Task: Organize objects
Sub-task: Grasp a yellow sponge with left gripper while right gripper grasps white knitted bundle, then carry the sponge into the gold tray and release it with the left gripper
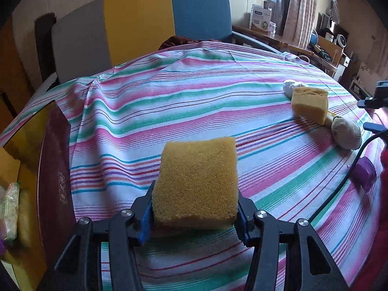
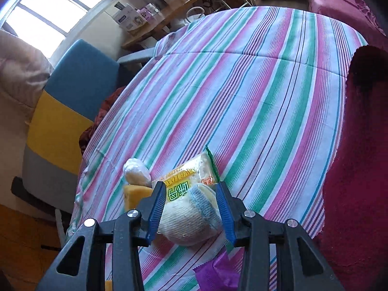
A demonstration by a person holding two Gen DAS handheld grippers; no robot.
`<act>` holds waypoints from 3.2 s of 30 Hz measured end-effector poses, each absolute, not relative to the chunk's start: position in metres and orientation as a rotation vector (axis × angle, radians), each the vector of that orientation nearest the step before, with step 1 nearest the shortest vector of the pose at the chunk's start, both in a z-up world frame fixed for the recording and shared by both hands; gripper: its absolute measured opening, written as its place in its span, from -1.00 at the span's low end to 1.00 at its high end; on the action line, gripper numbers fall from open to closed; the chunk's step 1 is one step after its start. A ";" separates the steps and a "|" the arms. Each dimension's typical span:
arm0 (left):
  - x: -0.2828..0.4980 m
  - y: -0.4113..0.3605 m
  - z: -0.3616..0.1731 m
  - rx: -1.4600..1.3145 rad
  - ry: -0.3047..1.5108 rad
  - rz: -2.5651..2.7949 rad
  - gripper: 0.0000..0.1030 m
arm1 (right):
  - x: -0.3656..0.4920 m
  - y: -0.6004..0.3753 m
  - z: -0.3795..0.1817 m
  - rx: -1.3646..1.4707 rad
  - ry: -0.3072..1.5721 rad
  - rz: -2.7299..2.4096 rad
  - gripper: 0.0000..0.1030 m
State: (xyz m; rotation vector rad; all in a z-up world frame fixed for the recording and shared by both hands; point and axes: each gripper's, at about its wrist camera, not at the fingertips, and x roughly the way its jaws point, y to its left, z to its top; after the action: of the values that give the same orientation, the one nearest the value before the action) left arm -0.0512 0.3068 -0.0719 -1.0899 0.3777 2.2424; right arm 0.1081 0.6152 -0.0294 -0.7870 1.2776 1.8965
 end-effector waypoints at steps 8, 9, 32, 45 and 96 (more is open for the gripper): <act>-0.050 0.302 -0.072 -1.086 0.355 2.238 0.07 | 0.058 0.586 -0.048 -1.100 1.292 2.057 -0.12; -0.050 0.301 -0.072 -1.093 0.347 2.237 0.07 | 0.052 0.580 -0.048 -1.133 1.259 2.075 -0.12; -0.047 0.295 -0.074 -1.069 0.337 2.249 0.09 | 0.003 0.522 -0.051 -1.445 0.556 2.173 0.27; -0.045 0.275 -0.053 -1.110 0.257 2.243 0.01 | -0.012 0.489 -0.044 -1.538 0.454 2.394 0.22; -0.143 0.058 -0.011 -1.289 0.010 2.649 0.19 | -0.017 0.435 -0.046 -1.618 0.103 2.488 0.23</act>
State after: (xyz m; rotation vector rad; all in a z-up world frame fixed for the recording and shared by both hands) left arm -0.1430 0.0582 -0.0113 -1.2894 0.0097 2.6491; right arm -0.0166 0.4353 -0.0463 -1.6176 0.1028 2.4884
